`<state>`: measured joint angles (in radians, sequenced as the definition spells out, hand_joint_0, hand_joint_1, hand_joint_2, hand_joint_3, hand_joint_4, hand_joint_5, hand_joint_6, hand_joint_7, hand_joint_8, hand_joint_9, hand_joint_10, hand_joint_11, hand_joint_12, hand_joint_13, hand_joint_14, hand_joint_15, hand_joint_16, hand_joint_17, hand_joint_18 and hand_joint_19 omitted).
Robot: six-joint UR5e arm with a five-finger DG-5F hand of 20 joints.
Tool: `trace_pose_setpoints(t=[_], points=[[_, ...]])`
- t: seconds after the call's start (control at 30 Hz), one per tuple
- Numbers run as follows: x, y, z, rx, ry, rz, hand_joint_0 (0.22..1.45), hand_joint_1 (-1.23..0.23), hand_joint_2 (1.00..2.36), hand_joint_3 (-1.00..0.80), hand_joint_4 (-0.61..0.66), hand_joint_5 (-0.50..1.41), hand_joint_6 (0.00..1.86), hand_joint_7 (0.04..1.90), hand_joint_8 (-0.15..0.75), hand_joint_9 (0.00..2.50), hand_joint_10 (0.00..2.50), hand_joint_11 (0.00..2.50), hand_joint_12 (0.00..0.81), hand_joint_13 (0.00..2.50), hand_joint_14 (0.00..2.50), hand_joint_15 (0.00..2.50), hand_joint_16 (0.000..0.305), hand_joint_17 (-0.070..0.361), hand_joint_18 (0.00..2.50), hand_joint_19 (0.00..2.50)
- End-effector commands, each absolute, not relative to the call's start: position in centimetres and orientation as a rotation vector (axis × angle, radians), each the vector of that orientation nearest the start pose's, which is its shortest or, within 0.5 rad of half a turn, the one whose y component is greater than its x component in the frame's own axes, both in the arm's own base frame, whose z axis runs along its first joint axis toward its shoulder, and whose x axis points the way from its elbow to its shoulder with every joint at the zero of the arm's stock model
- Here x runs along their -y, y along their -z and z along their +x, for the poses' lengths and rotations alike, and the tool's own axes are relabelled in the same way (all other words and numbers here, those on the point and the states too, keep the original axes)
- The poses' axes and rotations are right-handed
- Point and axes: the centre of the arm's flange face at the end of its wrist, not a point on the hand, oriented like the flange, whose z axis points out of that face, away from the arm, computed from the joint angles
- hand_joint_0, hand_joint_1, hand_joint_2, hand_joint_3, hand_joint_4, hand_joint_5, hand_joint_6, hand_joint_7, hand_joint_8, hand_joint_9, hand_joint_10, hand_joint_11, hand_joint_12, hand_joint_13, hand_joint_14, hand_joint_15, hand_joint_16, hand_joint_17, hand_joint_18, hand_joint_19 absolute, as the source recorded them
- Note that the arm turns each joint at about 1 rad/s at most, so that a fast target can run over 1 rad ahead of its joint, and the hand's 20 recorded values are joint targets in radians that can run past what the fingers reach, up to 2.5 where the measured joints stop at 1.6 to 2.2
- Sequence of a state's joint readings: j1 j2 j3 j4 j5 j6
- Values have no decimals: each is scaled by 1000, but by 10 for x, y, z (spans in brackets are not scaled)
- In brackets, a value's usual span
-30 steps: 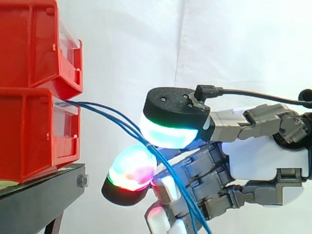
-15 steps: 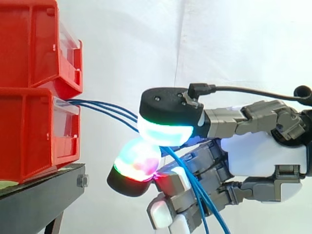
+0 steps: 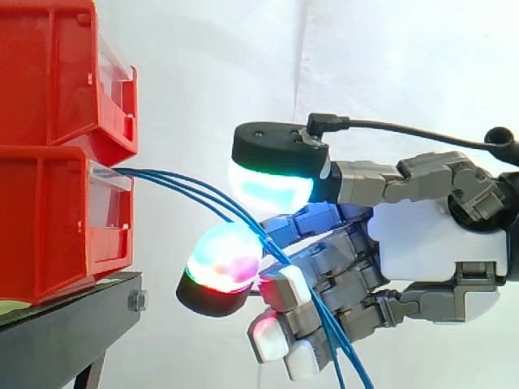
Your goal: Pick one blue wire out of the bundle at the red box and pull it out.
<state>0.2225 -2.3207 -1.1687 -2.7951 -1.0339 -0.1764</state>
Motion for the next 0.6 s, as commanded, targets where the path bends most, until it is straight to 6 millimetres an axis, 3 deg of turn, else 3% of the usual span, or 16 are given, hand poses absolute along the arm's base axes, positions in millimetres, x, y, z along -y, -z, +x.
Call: trace_pose_setpoints(t=[0.0,0.13,0.37,0.57], points=[[18,-239,765,-1079,-832,1238,570,-615,1015,-262,241,-141,707,963,353,984,9,1135,426,935,19,678,55,124,764,670],[21,-238,764,-1086,-823,1243,568,-637,1014,-277,249,-150,732,900,353,972,10,1126,425,933,20,682,55,124,771,658],[25,-238,763,-1100,-818,1245,518,-598,1007,-403,272,-141,641,983,360,945,10,1078,435,937,19,677,58,131,785,664],[38,-225,756,-1131,-783,1261,512,-589,1007,-408,271,-139,626,1010,364,941,10,1072,441,933,20,680,59,132,784,663]])
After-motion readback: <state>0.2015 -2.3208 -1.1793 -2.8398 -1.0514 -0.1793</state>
